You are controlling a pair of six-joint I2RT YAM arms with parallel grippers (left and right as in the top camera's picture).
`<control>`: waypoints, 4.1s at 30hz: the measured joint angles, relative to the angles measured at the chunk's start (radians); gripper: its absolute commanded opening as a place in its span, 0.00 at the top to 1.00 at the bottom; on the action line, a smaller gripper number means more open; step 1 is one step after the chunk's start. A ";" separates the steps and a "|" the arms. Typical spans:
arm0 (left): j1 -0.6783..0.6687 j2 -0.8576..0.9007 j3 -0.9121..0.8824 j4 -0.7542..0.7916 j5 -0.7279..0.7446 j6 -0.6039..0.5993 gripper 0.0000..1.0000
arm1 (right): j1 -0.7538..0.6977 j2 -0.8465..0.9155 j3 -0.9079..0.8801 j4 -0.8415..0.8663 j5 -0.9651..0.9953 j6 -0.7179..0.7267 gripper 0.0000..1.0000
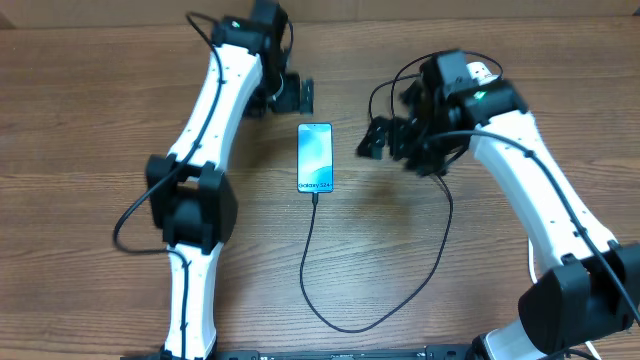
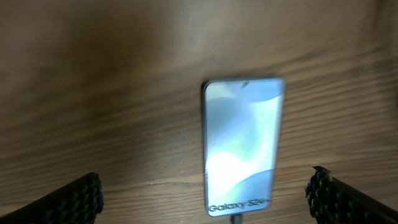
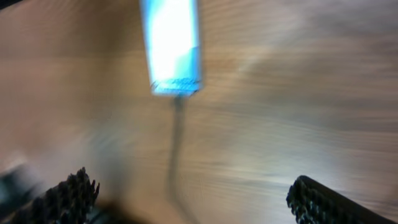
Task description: Plug charger to phone and switch on socket
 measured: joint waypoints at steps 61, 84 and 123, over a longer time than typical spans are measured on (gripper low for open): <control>0.000 -0.338 0.058 -0.058 -0.206 -0.072 0.00 | -0.563 0.504 0.121 0.641 0.514 -0.129 0.00; 0.000 -0.338 0.058 -0.058 -0.206 -0.072 0.00 | -0.567 0.528 0.121 0.649 0.444 -0.090 0.00; 0.000 -0.338 0.058 -0.058 -0.206 -0.072 0.00 | -0.580 0.438 0.123 0.369 0.309 -0.151 0.00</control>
